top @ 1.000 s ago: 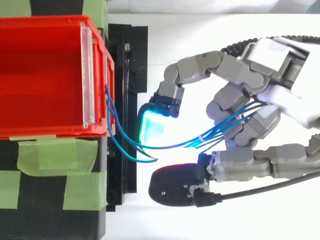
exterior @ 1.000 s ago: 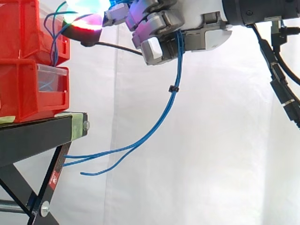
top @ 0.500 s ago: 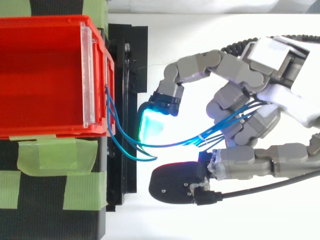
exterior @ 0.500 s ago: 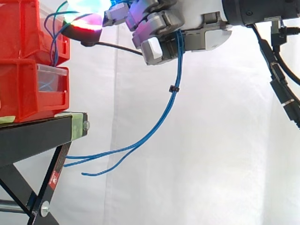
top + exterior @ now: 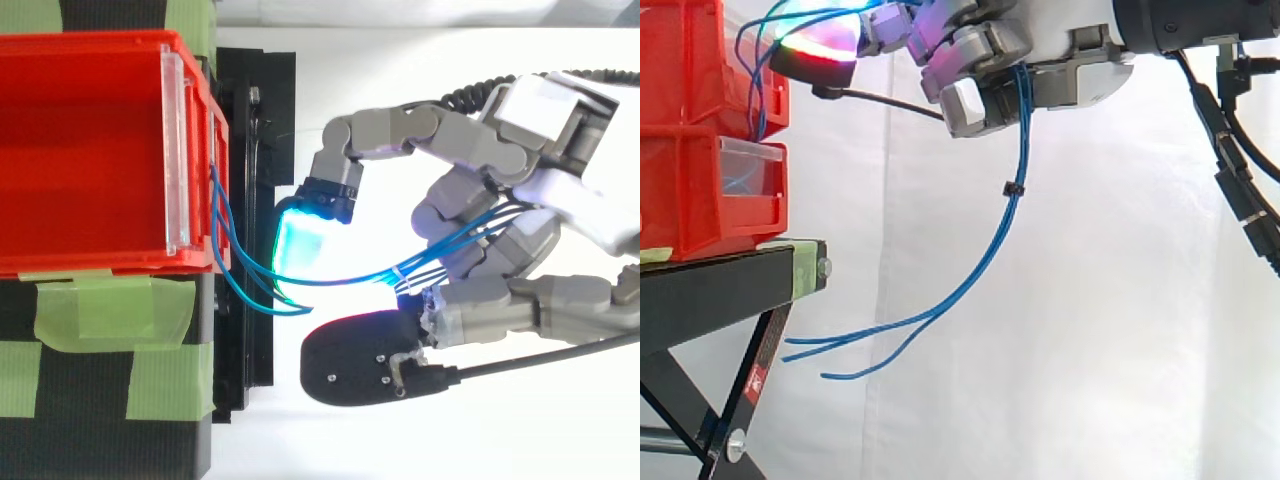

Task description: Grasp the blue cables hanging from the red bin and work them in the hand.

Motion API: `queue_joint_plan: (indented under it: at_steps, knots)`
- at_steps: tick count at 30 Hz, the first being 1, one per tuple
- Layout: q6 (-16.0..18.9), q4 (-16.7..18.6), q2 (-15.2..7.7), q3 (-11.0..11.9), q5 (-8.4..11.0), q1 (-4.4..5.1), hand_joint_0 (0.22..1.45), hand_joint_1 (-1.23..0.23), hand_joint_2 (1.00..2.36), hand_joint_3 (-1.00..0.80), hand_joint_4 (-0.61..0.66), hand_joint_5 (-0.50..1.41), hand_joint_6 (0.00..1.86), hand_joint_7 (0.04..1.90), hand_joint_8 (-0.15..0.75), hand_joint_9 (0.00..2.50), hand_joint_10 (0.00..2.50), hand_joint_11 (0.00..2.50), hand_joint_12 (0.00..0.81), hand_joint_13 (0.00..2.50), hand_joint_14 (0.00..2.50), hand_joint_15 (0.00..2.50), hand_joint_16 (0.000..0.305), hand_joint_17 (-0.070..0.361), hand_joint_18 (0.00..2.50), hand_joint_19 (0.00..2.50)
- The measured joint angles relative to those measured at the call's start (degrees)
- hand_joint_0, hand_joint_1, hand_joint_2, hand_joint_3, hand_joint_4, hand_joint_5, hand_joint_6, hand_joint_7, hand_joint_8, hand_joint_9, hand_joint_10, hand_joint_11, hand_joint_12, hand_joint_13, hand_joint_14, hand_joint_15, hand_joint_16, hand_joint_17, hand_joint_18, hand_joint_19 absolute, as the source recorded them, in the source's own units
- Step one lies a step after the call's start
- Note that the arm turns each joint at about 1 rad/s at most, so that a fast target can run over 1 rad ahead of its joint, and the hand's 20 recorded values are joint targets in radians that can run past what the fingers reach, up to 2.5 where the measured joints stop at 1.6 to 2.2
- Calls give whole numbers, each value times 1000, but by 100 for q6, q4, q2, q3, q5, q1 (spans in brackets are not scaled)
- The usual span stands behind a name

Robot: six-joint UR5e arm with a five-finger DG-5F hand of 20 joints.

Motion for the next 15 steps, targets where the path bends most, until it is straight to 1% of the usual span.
queue_joint_plan:
  at_steps: [6,15]
  knots:
    - [0,5,0,0,0,0,795,-642,1010,-749,262,102,486,1302,615,1538,2500,2500,681,1957,2500,1860,213,160,2343,644]
    - [0,9,0,1,0,1,838,-649,1008,-827,256,174,492,1312,615,1538,2500,2500,681,1957,2500,1860,213,160,2343,644]
